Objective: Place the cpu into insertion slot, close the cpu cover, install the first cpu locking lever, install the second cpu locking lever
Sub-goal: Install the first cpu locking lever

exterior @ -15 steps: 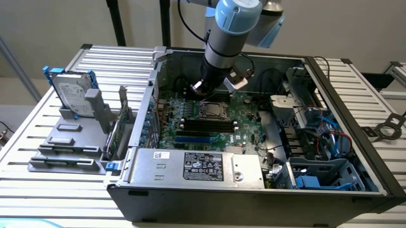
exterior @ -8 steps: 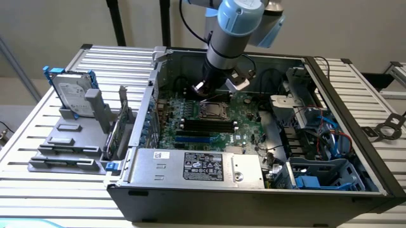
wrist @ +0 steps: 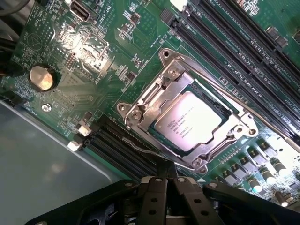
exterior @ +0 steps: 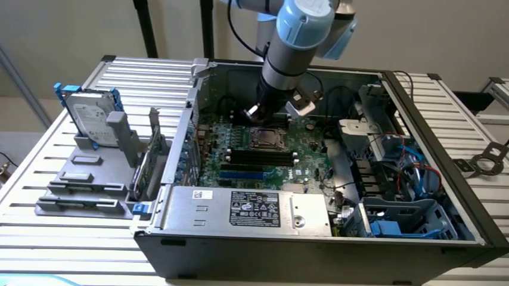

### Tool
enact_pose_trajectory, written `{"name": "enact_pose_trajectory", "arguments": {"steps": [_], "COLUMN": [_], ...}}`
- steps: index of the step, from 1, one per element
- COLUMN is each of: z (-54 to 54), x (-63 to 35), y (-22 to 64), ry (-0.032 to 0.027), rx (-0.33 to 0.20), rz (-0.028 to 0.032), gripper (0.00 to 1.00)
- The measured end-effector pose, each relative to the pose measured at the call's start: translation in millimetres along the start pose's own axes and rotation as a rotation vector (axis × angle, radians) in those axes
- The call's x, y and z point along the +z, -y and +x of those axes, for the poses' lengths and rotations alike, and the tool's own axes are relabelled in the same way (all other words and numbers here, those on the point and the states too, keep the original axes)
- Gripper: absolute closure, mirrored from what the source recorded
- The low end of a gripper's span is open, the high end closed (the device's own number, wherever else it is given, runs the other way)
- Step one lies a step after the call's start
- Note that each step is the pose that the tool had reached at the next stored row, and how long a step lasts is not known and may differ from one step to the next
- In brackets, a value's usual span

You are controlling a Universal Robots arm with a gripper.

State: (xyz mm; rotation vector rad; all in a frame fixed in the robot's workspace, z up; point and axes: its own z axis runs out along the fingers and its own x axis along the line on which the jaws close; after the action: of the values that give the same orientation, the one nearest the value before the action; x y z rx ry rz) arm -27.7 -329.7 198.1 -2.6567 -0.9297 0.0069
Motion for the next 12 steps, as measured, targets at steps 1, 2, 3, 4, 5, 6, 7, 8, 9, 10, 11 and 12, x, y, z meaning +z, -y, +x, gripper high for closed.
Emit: {"name": "enact_pose_trajectory", "arguments": {"steps": [1,2,3,4,5,6,7,8,9,10,11,12], "z": [0.7,1.4,2.3,3.2,4.1,5.0,5.6,6.2,6.9,7.6,8.4,9.2], "x": [0.6,1.1,1.6,1.9,2.2,2.4,2.5,2.5,2.6,2.7,2.8,2.7], "y": [-0.8,-1.6,-2.5,-3.4,-4.3,-5.1,-5.7,-6.2,-6.8,-7.4,-8.1,-8.7], "ry": [0.0002,0.0004,0.0006,0.0007,0.0009,0.0013,0.0019,0.0026,0.0031,0.0032,0.0034,0.0037], "rx": [0.000,0.000,0.000,0.000,0.000,0.000,0.000,0.000,0.001,0.001,0.001,0.001], "rz": [-0.0003,-0.0005,-0.0008,-0.0009,-0.0012,-0.0017,-0.0023,-0.0031,-0.0039,-0.0043,-0.0046,-0.0049], "gripper": [0.89,0.89,0.89,0.89,0.89,0.89,0.89,0.89,0.89,0.89,0.89,0.89]}}
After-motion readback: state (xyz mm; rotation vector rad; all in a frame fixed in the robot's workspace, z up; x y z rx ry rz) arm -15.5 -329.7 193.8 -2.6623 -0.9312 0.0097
